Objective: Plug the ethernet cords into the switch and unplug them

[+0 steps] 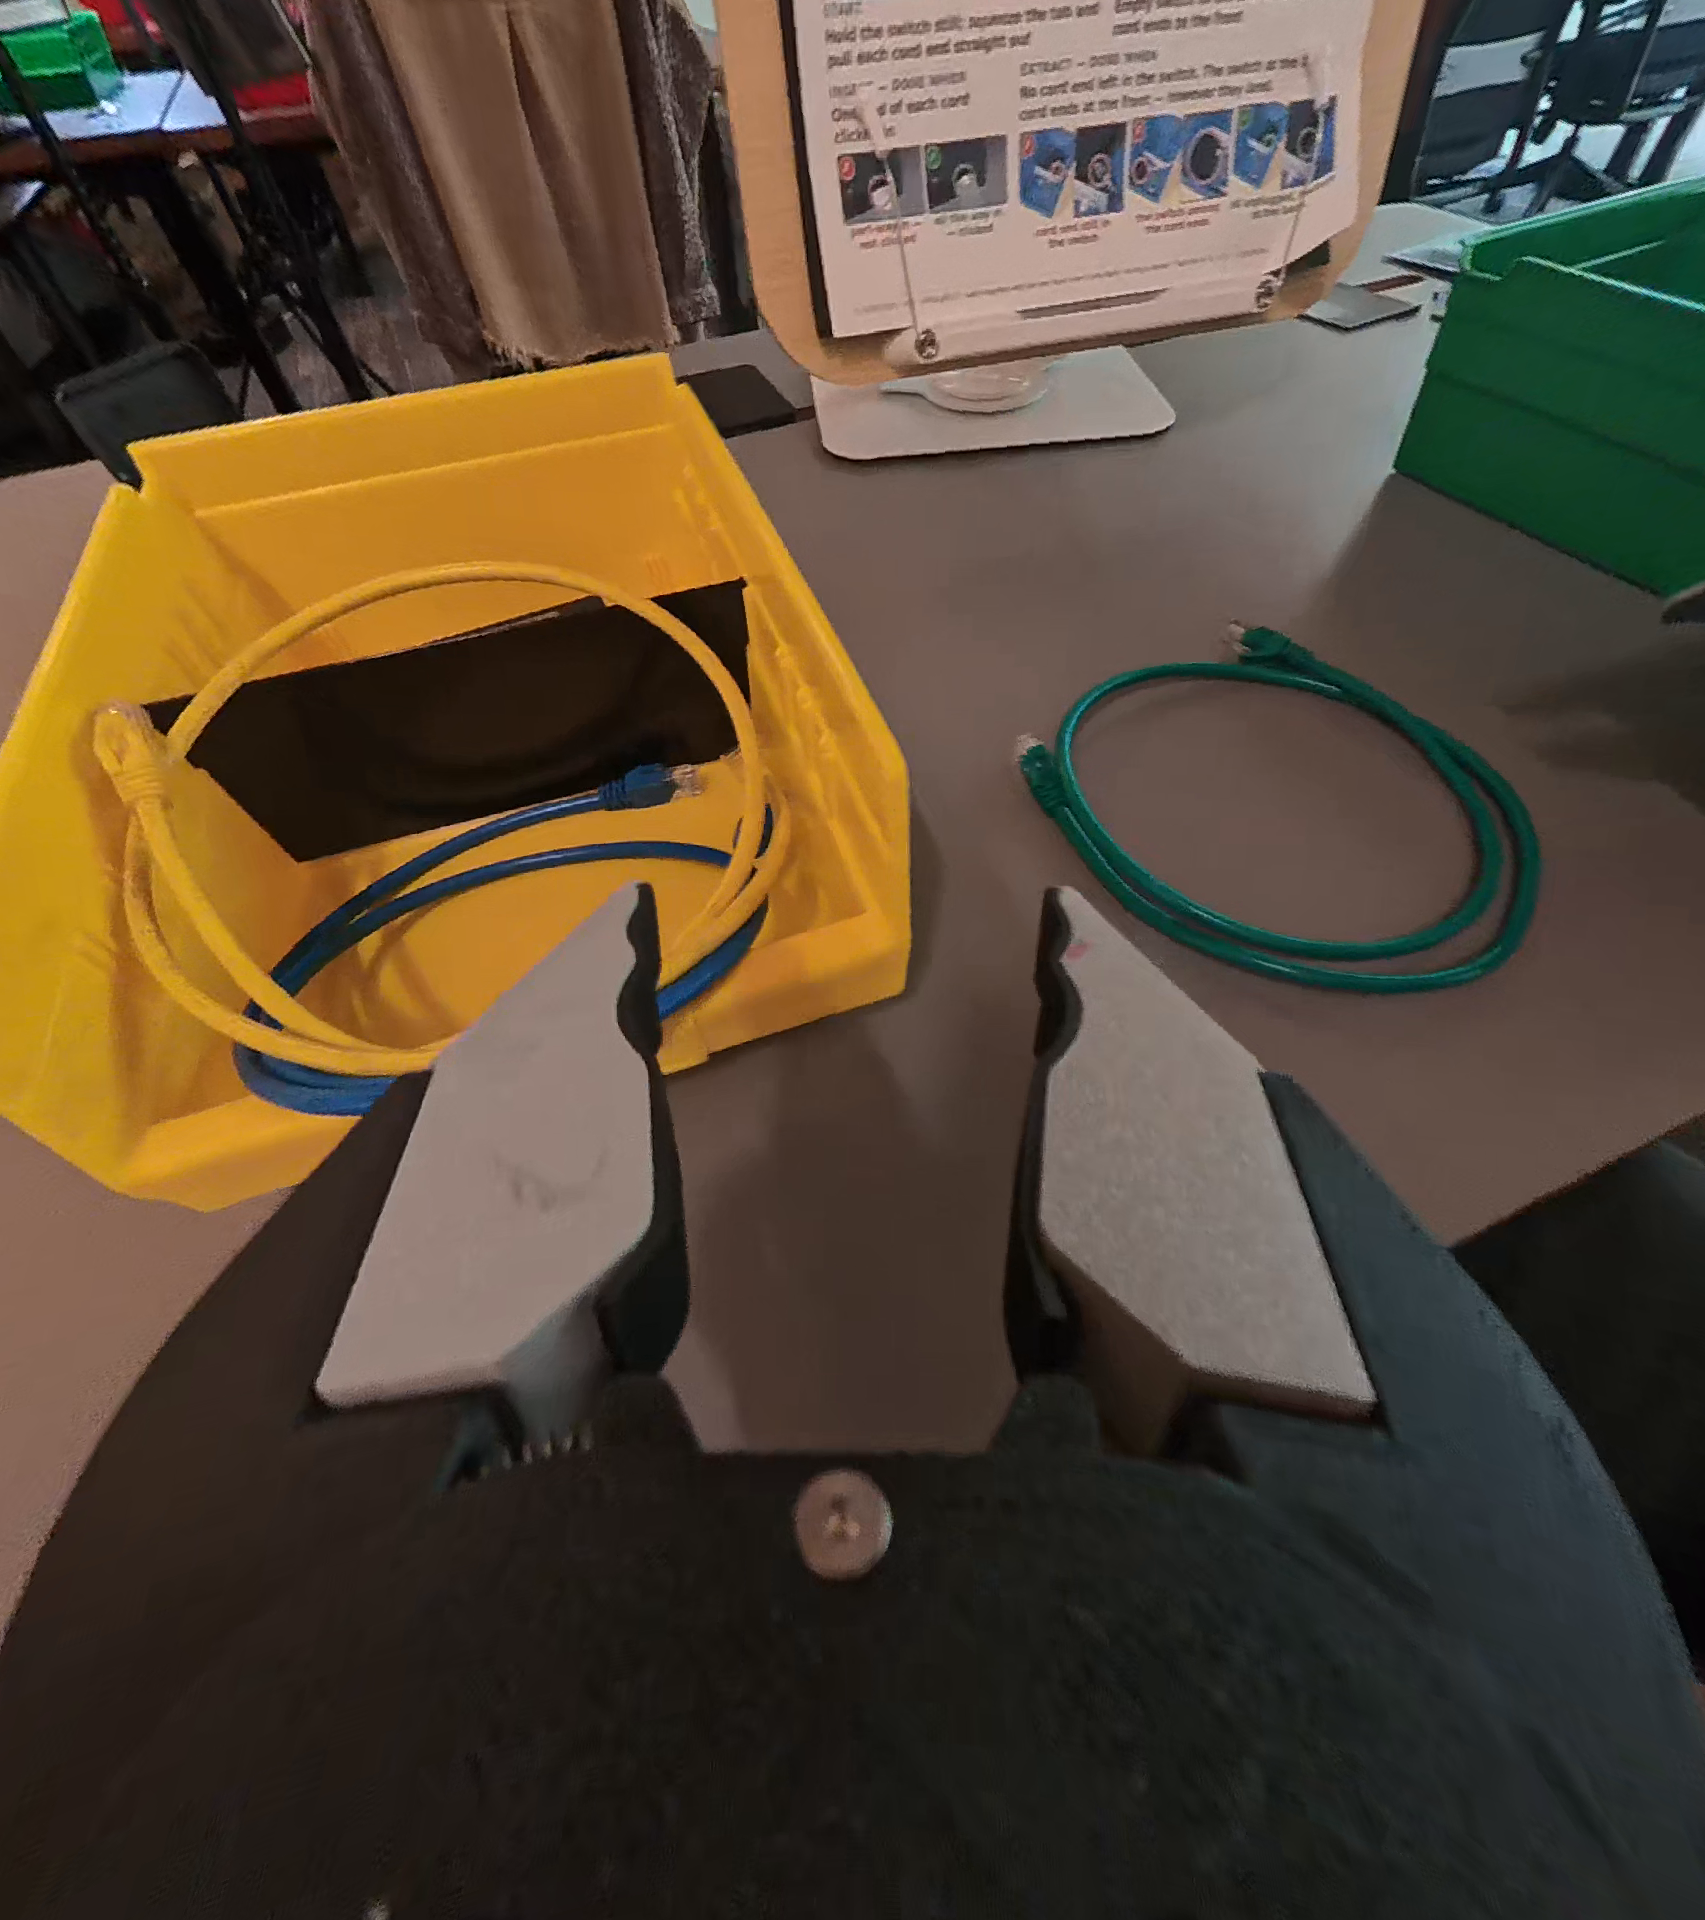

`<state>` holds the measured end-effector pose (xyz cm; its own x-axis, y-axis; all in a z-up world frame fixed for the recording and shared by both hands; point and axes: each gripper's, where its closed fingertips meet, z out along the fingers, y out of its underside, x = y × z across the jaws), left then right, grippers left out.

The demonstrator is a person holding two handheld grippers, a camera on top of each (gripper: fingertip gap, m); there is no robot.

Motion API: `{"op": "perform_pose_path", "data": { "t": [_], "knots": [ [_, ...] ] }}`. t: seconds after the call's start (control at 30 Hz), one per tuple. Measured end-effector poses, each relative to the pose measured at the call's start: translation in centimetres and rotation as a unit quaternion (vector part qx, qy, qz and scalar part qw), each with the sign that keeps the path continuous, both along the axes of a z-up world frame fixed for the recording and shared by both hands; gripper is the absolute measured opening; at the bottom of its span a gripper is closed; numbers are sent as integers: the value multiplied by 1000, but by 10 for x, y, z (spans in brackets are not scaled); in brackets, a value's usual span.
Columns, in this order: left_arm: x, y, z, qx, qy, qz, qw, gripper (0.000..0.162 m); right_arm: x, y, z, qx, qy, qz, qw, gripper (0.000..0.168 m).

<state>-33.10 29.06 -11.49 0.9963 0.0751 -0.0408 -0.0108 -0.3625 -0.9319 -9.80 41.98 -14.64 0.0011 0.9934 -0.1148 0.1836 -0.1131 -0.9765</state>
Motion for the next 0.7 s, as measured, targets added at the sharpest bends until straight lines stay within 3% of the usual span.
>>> {"op": "perform_pose_path", "data": {
  "t": [0.2,0.4,0.6,0.7],
  "knots": [
    [-18,12,-12,-23,21,20,999,68,-1,-11,-1,20,-4,19,1000,30],
    [-23,32,0,-9,-10,3,1000,66,3,-8,7,16,23,7,1000,54],
    [-50,96,58,-10,0,-40,999,66,4,-8,7,4,26,13,1000,57],
    [-87,140,54,-98,-3,-34,995,68,4,-7,8,-4,28,13,1000,56]
  ]
}}
